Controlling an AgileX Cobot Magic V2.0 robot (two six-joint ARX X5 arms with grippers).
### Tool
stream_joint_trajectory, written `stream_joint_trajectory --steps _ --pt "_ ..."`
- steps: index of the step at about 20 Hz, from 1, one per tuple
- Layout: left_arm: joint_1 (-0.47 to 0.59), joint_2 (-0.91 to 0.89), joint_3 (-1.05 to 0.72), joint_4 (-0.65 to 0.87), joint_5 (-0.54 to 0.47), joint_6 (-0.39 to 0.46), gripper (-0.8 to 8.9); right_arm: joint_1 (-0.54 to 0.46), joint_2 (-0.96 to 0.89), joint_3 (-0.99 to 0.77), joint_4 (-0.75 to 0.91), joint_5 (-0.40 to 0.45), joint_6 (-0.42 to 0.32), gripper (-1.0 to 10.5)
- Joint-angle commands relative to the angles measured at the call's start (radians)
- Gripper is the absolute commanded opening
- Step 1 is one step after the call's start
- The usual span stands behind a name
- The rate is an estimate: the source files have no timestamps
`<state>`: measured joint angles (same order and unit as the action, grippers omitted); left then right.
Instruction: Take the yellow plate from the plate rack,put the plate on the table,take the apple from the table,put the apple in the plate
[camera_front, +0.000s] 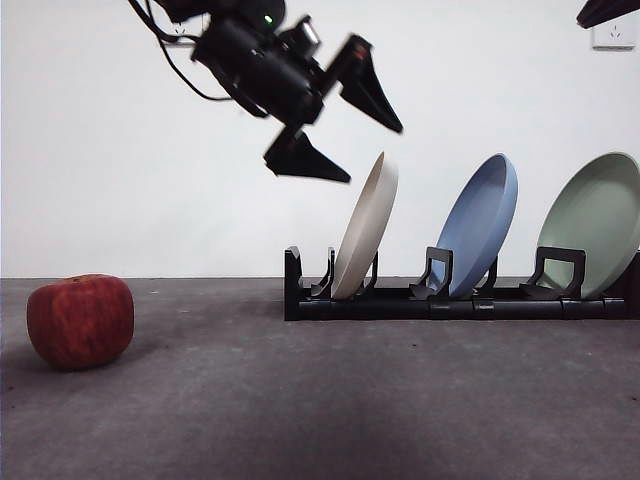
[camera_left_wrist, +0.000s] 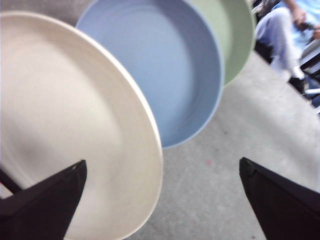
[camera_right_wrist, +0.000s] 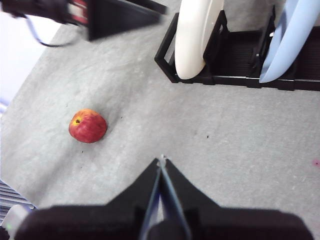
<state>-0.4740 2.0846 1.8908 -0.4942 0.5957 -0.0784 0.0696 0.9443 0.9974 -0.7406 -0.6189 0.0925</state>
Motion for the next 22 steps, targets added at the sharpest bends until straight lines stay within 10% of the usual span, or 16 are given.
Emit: stream_joint_trajectory --steps 1,10,22 --pt "-0.016 0.033 -0.006 0.001 -0.024 0.038 5.99 0.005 0.002 0.005 -0.018 -0.004 -0.015 0.0" --pt "-0.032 0.043 -0.006 0.021 -0.073 0.072 4.95 0.005 0.002 0.005 -0.055 -0.002 -0.022 0.0" --pt "-0.046 0.044 -0.006 0.056 -0.072 0.082 0.76 0.005 0.002 0.005 -0.106 -0.002 -0.044 0.0"
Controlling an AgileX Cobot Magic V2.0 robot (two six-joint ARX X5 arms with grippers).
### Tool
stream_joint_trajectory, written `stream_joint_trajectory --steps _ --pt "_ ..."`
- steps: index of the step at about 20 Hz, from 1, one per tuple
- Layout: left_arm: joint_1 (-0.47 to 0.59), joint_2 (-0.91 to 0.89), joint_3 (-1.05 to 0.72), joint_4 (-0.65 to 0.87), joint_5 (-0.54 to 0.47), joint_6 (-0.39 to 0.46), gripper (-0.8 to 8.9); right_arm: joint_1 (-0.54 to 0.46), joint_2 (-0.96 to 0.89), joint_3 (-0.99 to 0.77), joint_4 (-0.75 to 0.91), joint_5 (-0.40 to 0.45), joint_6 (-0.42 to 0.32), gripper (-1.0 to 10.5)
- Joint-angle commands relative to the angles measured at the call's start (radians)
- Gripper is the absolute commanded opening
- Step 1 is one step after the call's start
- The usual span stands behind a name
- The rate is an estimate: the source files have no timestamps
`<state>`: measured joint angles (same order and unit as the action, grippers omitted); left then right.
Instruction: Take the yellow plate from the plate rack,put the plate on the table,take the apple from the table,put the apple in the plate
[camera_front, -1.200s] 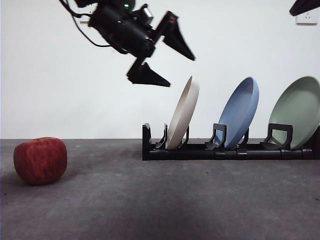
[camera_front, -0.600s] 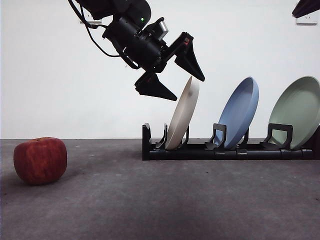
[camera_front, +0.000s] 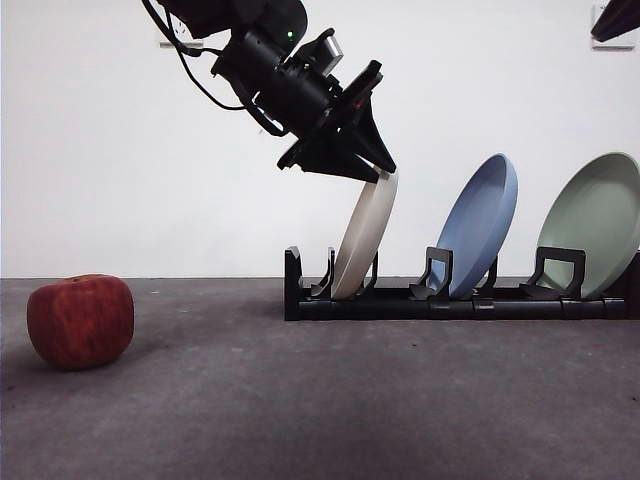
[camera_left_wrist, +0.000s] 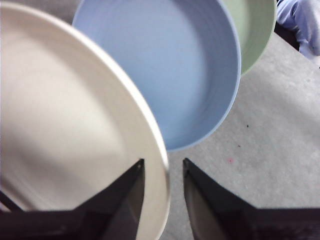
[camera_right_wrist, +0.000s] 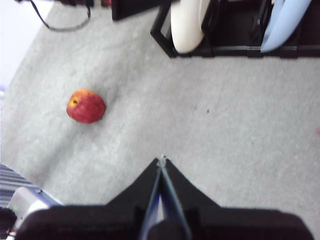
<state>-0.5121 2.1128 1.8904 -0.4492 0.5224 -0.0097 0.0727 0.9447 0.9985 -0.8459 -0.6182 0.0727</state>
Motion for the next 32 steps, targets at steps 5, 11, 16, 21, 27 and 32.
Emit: stream_joint_trajectory --steps 5,11,16,21,27,32 --pt "-0.010 0.016 -0.005 0.024 0.000 0.014 -0.13 0.002 0.002 0.003 -0.001 -0.002 -0.025 0.0" --pt "-0.003 0.013 -0.002 0.083 0.018 -0.001 -0.13 0.002 0.002 0.003 0.001 -0.002 -0.029 0.0" --pt "0.018 0.007 0.146 0.029 0.035 -0.031 -0.13 0.002 0.002 0.003 0.000 -0.002 -0.029 0.0" --pt "0.022 -0.008 0.335 -0.115 0.116 -0.028 -0.12 0.002 0.002 0.003 0.000 -0.002 -0.028 0.0" --pt "-0.044 -0.172 0.346 -0.375 0.059 0.108 -0.08 0.002 0.002 0.003 0.001 -0.002 -0.028 0.0" --pt "-0.132 -0.278 0.343 -0.664 0.000 0.224 -0.08 0.003 0.002 0.003 -0.001 -0.003 -0.027 0.0"
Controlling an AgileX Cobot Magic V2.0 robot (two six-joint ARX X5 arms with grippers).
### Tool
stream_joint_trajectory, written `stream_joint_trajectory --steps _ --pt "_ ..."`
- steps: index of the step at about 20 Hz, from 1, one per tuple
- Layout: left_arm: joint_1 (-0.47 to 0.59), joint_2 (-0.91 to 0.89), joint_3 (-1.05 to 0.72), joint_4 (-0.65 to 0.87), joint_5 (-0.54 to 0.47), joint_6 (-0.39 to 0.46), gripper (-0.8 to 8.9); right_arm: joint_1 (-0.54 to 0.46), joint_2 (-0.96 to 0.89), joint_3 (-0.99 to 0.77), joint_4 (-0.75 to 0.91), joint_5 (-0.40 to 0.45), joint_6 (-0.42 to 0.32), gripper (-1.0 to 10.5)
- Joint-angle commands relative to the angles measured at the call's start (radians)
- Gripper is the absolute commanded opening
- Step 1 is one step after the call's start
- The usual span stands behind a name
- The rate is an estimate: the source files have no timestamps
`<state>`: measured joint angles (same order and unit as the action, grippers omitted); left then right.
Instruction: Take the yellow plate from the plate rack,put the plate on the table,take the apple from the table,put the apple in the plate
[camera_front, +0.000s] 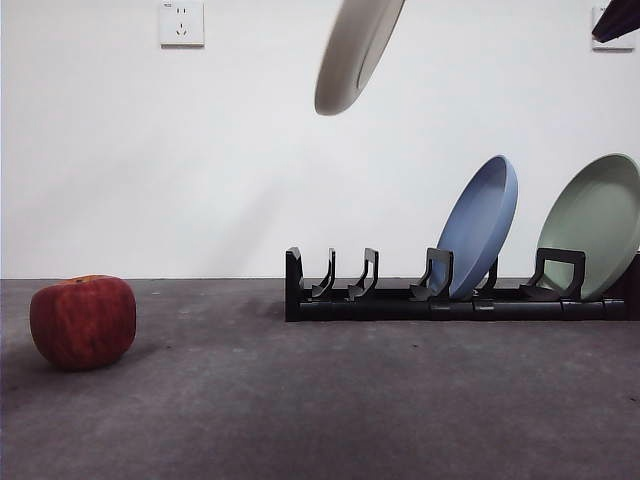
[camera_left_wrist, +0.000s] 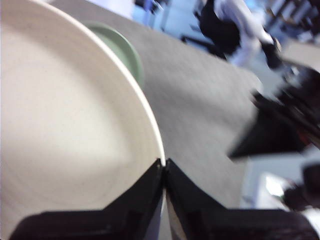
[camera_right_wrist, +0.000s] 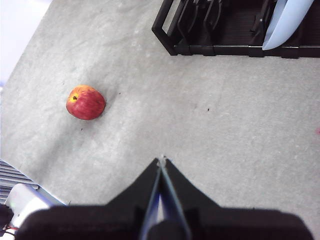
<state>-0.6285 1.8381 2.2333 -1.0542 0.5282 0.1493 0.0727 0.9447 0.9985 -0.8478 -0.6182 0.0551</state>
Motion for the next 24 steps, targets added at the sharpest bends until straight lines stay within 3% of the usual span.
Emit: stream_joint_trajectory --steps 1,4,7,11,17,21,24 --pt "-0.029 -0.019 0.000 -0.101 -0.014 0.070 -0.08 0.007 0.001 0.003 0.001 -0.002 -0.010 0.0" --pt "-0.081 -0.066 -0.001 -0.161 -0.095 0.085 -0.08 0.007 0.001 0.003 0.000 -0.003 -0.008 0.0" --pt "-0.129 -0.104 -0.002 -0.232 -0.097 0.114 -0.08 0.007 0.001 0.003 0.003 -0.002 -0.010 0.0" --pt "-0.204 -0.175 -0.079 -0.241 -0.178 0.114 -0.08 0.007 0.001 0.003 0.010 -0.003 -0.014 0.0" --pt "-0.303 -0.328 -0.463 -0.125 -0.303 0.077 -0.08 0.007 0.002 0.003 0.013 -0.003 -0.032 0.0" --pt "-0.384 -0.348 -0.684 -0.055 -0.507 0.064 -0.08 0.007 0.002 0.003 0.013 -0.003 -0.033 0.0" --pt "-0.425 -0.332 -0.808 0.017 -0.569 0.058 -0.08 0.007 0.002 0.003 0.014 -0.003 -0.033 0.0"
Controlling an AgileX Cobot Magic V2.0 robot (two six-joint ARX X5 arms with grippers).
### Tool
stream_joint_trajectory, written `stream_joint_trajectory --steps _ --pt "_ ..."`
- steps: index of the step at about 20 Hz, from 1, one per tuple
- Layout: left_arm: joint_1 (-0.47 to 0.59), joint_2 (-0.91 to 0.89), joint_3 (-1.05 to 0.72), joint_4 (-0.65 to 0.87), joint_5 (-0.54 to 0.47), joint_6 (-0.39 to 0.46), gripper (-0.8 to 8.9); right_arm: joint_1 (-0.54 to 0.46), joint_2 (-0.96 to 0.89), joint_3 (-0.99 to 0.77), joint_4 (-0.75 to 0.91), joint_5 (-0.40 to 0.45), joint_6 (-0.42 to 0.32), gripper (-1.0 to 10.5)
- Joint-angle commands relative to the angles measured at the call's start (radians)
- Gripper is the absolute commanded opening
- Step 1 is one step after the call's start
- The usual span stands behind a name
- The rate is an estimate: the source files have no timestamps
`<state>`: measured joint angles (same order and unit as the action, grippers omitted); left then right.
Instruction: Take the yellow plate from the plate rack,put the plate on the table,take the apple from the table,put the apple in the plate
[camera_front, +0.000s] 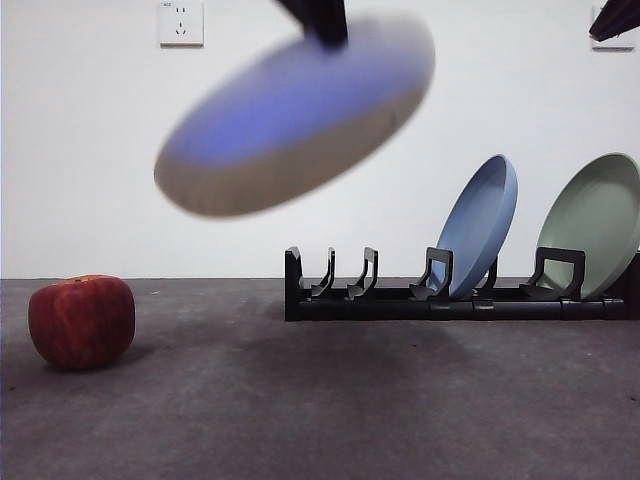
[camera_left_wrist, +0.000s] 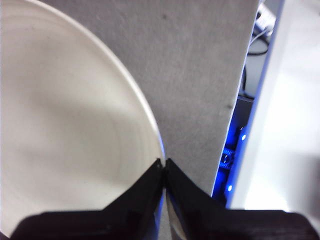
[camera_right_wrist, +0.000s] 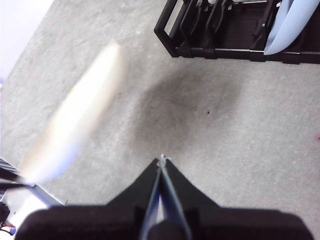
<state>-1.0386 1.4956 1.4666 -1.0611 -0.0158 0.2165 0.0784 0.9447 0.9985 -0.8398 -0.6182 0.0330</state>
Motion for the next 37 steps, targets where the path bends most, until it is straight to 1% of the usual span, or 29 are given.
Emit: stream_joint_trajectory --steps 1,2,4,6,8,9,13,17,18,19,20,21,22,23,24,25,26,28,30,33,34,35,36,37 --pt "-0.026 0.022 -0.072 0.031 -0.053 -0.022 -0.08 0.001 0.002 0.003 0.006 -0.002 -0.012 0.0" --pt "-0.036 0.031 -0.102 0.043 -0.082 -0.033 -0.08 0.001 0.002 0.003 0.006 -0.002 -0.012 0.0" --pt "-0.055 0.061 -0.142 0.068 -0.106 -0.033 -0.08 0.001 0.002 0.003 0.005 -0.003 -0.012 0.0" --pt "-0.076 0.117 -0.146 0.039 -0.127 -0.034 -0.08 0.001 0.002 0.003 0.004 -0.003 -0.011 0.0" --pt "-0.096 0.171 -0.146 0.035 -0.197 -0.036 -0.08 0.001 0.002 0.003 0.003 -0.003 -0.012 0.0" --pt "-0.103 0.196 -0.146 0.049 -0.214 -0.036 -0.08 0.001 0.002 0.003 0.003 -0.003 -0.012 0.0" --pt "-0.124 0.290 -0.146 0.047 -0.214 -0.037 -0.08 0.001 0.002 0.003 0.001 -0.003 -0.012 0.0" --pt "-0.126 0.330 -0.146 0.065 -0.220 -0.037 -0.08 0.001 0.002 0.003 0.001 -0.003 -0.014 0.0" --pt "-0.126 0.330 -0.146 0.069 -0.220 -0.041 0.32 0.001 0.002 0.003 0.002 -0.003 -0.017 0.0" --pt "-0.126 0.330 -0.146 0.073 -0.219 -0.041 1.52 0.001 0.002 0.003 0.002 -0.002 -0.019 0.0" --pt "-0.124 0.330 -0.146 0.076 -0.220 -0.042 3.16 0.001 0.002 0.003 0.002 -0.002 -0.019 0.0" --pt "-0.122 0.330 -0.146 0.078 -0.220 -0.044 4.59 0.001 0.002 0.003 0.002 -0.002 -0.019 0.0" --pt "-0.121 0.330 -0.146 0.082 -0.220 -0.055 5.51 0.001 0.002 0.003 0.002 -0.002 -0.019 0.0" --pt "-0.121 0.330 -0.146 0.083 -0.219 -0.063 5.92 0.001 0.002 0.003 0.002 -0.002 -0.019 0.0" --pt "-0.121 0.330 -0.143 0.080 -0.219 -0.069 6.04 0.001 0.002 0.003 0.002 -0.002 -0.019 0.0" --pt "-0.121 0.327 -0.138 0.078 -0.216 -0.074 6.03 0.001 0.002 0.003 0.002 -0.002 -0.019 0.0" --pt "-0.121 0.321 -0.131 0.069 -0.192 -0.079 6.03 0.001 0.002 0.003 0.003 -0.002 -0.019 0.0" --pt "-0.123 0.281 -0.120 0.063 -0.109 -0.085 6.02 0.001 0.002 0.003 0.009 -0.002 -0.018 0.0" --pt "-0.127 0.211 -0.116 0.060 -0.056 -0.116 6.02 0.001 0.002 0.003 0.014 -0.002 -0.018 0.0" --pt "-0.128 0.062 -0.116 0.048 -0.038 -0.192 5.94 0.001 0.007 0.003 0.025 -0.003 -0.006 0.0" --pt "-0.128 0.006 -0.116 0.045 -0.036 -0.217 5.79 0.002 0.009 0.003 0.027 -0.003 -0.006 0.0" --pt "-0.128 -0.056 -0.116 0.040 -0.036 -0.238 4.88 0.011 0.015 0.003 0.032 -0.002 -0.006 0.0" --pt "-0.128 -0.117 -0.116 0.034 -0.036 -0.254 3.47 0.031 0.021 0.003 0.033 -0.002 -0.004 0.0" --pt "-0.127 -0.184 -0.116 0.027 -0.036 -0.267 1.41 0.063 0.033 0.003 0.040 0.006 0.016 0.0"
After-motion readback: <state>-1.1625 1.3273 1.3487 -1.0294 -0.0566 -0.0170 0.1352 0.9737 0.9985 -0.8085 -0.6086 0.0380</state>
